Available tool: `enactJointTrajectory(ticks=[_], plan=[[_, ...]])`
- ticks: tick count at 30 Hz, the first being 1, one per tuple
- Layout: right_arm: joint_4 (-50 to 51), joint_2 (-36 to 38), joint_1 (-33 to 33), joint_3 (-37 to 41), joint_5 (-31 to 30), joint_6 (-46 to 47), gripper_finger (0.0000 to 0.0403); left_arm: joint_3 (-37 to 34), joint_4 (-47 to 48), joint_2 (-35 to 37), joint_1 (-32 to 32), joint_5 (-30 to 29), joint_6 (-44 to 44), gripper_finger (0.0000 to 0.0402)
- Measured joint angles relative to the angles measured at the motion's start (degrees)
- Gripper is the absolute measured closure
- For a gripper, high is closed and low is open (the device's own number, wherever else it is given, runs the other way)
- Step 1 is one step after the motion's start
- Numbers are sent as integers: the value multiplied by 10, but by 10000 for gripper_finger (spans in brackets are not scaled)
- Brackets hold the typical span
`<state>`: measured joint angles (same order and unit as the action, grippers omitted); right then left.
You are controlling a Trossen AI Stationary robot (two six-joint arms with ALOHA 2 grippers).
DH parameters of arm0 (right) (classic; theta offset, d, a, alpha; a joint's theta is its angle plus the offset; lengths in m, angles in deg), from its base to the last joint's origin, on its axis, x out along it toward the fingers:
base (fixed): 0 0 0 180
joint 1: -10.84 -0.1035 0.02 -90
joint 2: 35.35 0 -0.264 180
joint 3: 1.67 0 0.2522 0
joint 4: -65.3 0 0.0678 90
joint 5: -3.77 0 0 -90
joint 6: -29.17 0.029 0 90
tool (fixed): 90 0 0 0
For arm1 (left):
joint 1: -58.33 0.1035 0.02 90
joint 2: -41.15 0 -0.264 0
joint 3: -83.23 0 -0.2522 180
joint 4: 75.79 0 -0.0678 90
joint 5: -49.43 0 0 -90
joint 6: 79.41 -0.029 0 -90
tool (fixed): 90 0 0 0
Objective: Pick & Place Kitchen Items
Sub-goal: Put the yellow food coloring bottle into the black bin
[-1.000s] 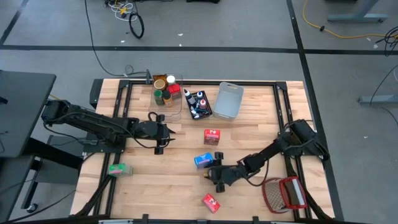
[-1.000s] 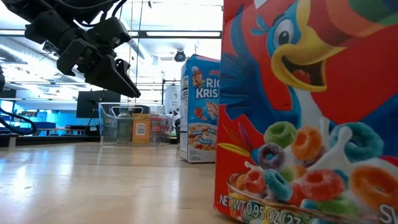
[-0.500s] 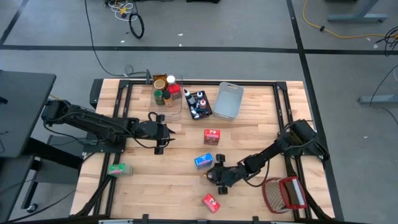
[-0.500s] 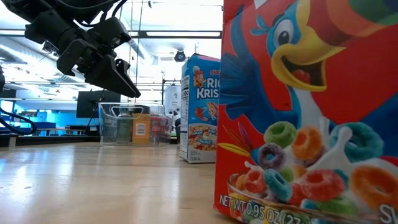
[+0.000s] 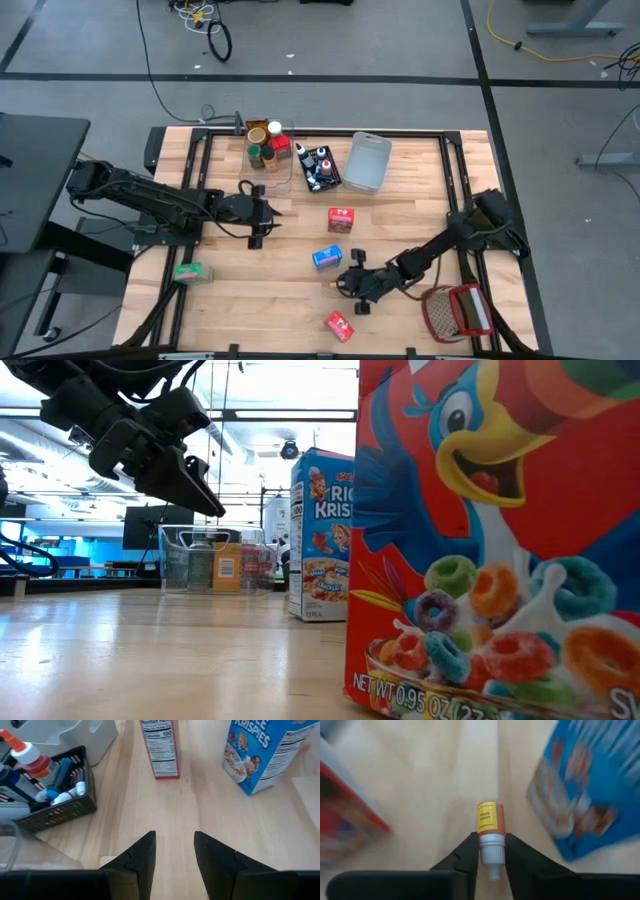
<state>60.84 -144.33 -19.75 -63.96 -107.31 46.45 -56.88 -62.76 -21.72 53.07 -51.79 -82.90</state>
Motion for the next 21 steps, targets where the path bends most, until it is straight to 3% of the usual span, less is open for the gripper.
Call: enactJointTrajectory(ticks=[6, 11, 15, 21], plan=[[11, 102, 5, -1, -22, -31, 320, 0, 0, 0, 0, 21, 1, 260], [12, 201, 23, -1, -99, -191, 338, 0, -2, 0, 0, 20, 0, 260], [7, 261, 78, -2, -158, -290, 331, 0, -7, 0, 0, 19, -13, 260], [17, 276, 221, -2, -54, -312, 329, 0, -44, 0, 0, 19, -25, 260]])
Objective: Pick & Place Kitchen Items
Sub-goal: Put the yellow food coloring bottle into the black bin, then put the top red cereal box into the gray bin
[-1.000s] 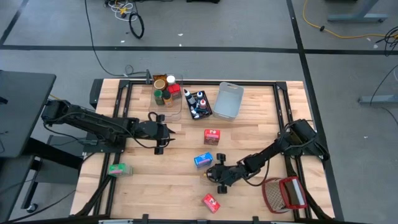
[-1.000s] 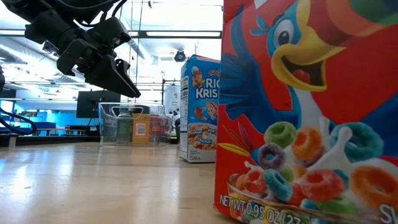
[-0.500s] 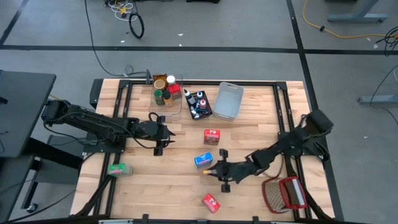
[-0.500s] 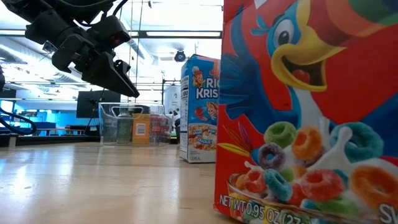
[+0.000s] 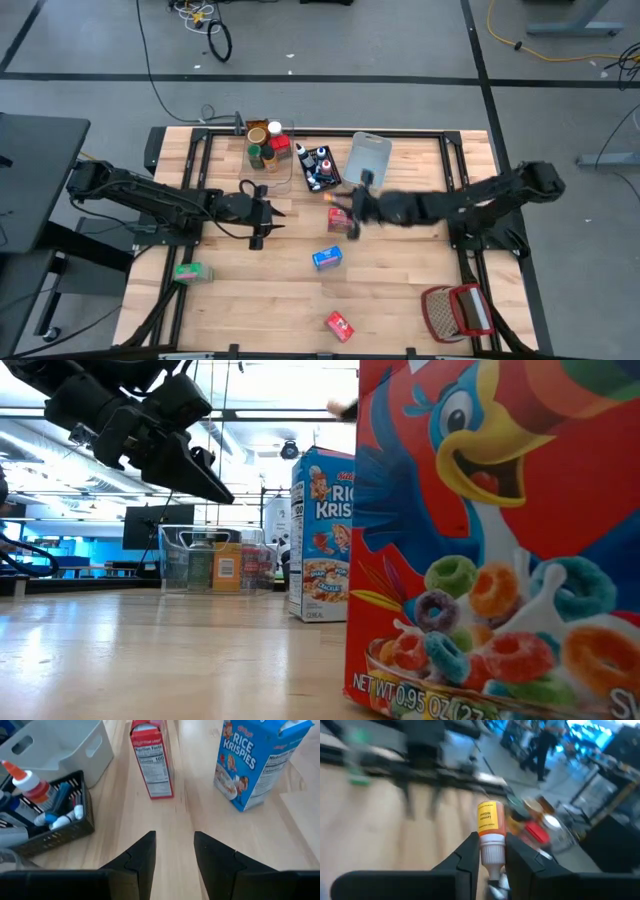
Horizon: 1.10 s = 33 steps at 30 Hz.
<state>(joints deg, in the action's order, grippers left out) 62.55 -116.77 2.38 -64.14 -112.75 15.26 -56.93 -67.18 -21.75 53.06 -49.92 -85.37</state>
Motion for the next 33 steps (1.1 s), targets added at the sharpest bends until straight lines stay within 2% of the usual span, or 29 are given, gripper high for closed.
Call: enactJointTrajectory(ticks=[5, 9, 13, 17, 24, 33], plan=[[28, -25, 111, 0, 32, 36, 328, 0, -8, 0, 0, 0, -18, 260], [86, -42, 191, 0, 108, 78, 328, 0, -8, 0, 0, 0, -18, 260], [87, -72, 238, 0, 177, 114, 328, 0, -8, 0, 0, 0, -18, 260], [91, -119, 258, 0, 220, 110, 328, 0, -6, 0, 0, 0, -17, 260], [76, -163, 268, -3, 231, 95, 322, 0, -4, 0, 0, 0, -16, 260], [24, -165, 268, 0, 227, 76, 241, 0, -3, 0, 0, 2, -16, 260]])
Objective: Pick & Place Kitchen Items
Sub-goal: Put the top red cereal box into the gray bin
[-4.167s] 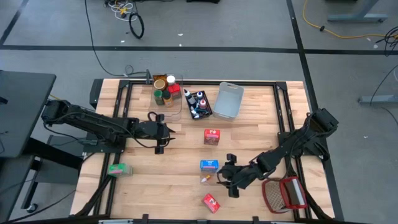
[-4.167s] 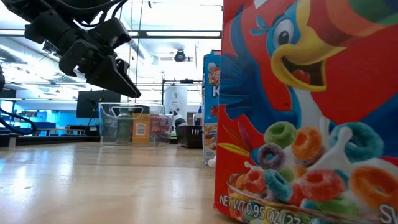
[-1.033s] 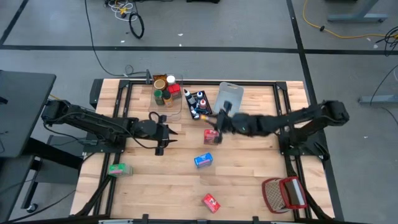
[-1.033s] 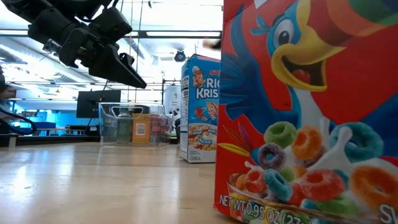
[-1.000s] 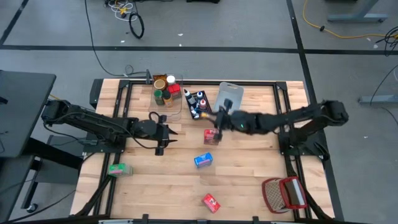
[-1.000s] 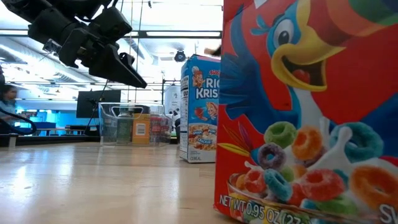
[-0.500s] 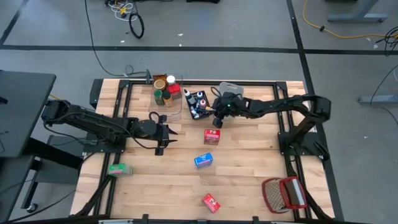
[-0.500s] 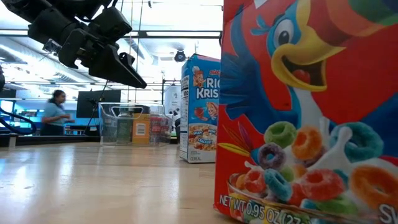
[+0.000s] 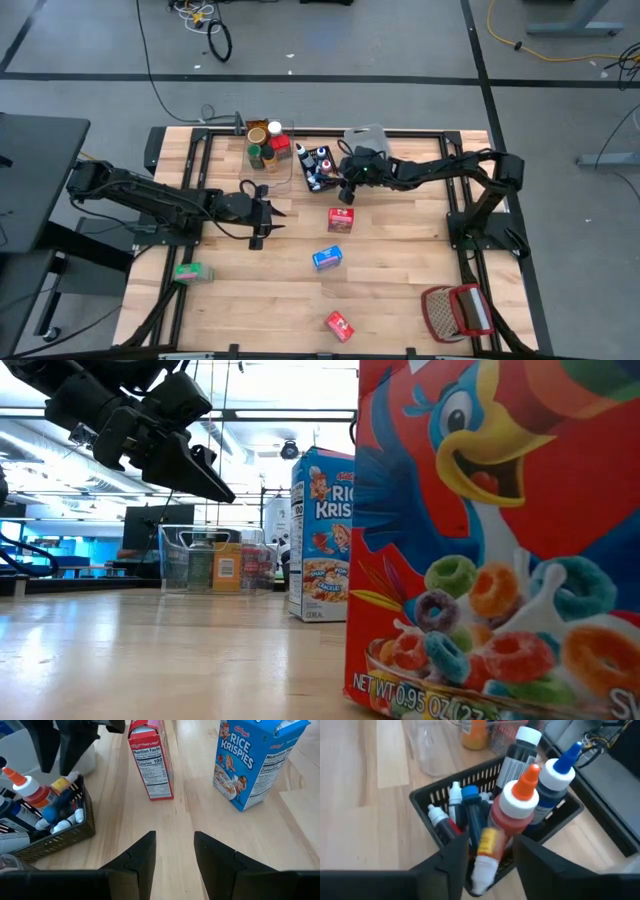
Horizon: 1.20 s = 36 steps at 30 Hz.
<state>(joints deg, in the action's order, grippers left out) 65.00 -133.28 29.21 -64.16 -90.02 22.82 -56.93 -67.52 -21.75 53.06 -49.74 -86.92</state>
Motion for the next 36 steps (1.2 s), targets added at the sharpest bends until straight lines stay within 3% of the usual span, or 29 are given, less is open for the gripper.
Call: enactJointTrajectory(ticks=[7, 14, 17, 21, 28, 31, 36], plan=[[-35, 0, 0, 0, -26, -1, 200, 0, 0, 0, 0, 0, 0, 260], [-37, 34, -14, -14, -26, -8, 206, 0, 1, 0, 0, 0, 0, 260], [-29, 59, -32, -30, 9, -23, 212, 0, 3, 0, 0, 0, 9, 260], [-30, 84, -75, -49, 59, -13, 214, 0, 10, 0, 0, 0, 23, 260], [-23, 90, -185, -57, 62, -21, 191, 0, 24, 0, 0, 0, 52, 260], [11, 90, -230, -57, 29, -17, 176, 0, 26, 0, 0, 0, 54, 260], [94, 89, -279, -57, -82, 44, 160, 0, 29, 0, 0, 0, 54, 260]])
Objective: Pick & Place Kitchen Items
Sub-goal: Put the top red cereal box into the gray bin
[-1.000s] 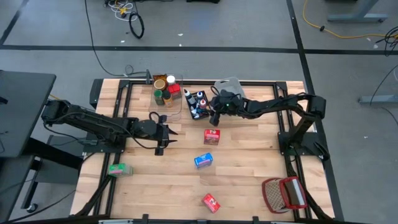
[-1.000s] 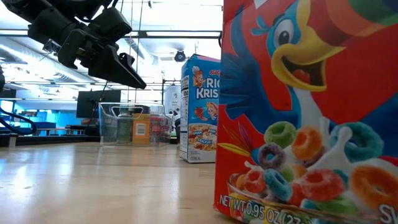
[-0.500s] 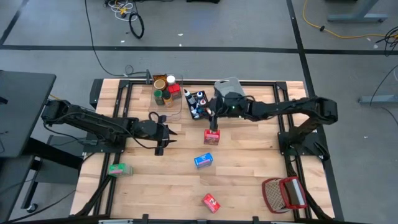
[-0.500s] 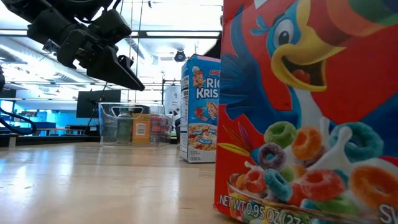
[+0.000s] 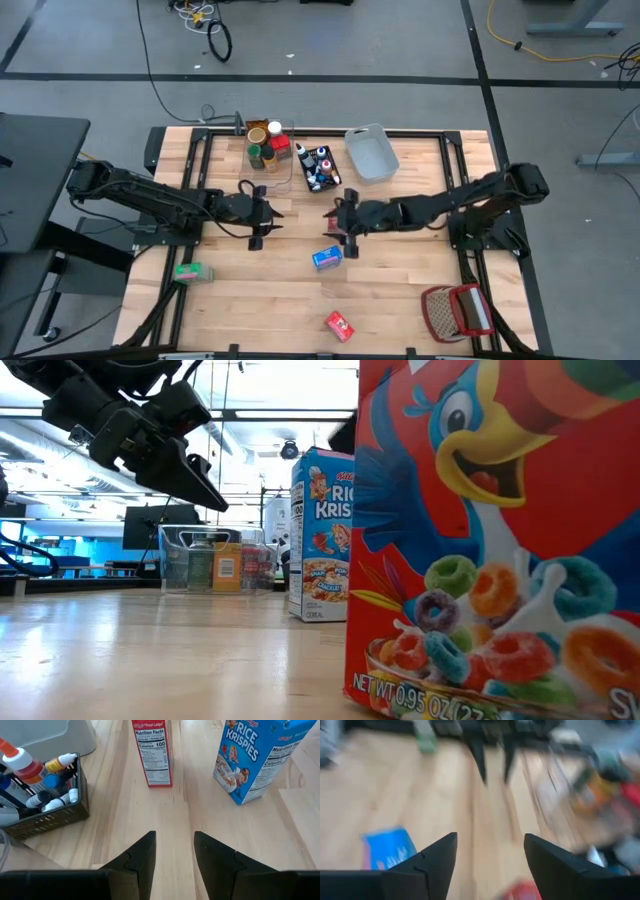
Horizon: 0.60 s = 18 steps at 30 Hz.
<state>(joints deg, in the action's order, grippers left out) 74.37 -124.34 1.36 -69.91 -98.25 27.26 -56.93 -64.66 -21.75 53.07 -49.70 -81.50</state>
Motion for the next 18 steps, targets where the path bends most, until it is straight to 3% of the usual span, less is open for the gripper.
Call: enactJointTrajectory(ticks=[5, 10, 15, 18], plan=[[77, 0, -18, 0, -95, 40, 158, 0, 5, 0, 0, 0, 2, 260], [142, 0, -14, 0, -82, 101, 158, 0, 6, 0, 0, 0, 3, 260], [140, 0, -15, 0, -130, 63, 158, 0, 6, 0, 0, 0, -5, 260], [99, 0, -15, 0, -113, 44, 158, 0, 6, 0, 0, 0, -5, 260]])
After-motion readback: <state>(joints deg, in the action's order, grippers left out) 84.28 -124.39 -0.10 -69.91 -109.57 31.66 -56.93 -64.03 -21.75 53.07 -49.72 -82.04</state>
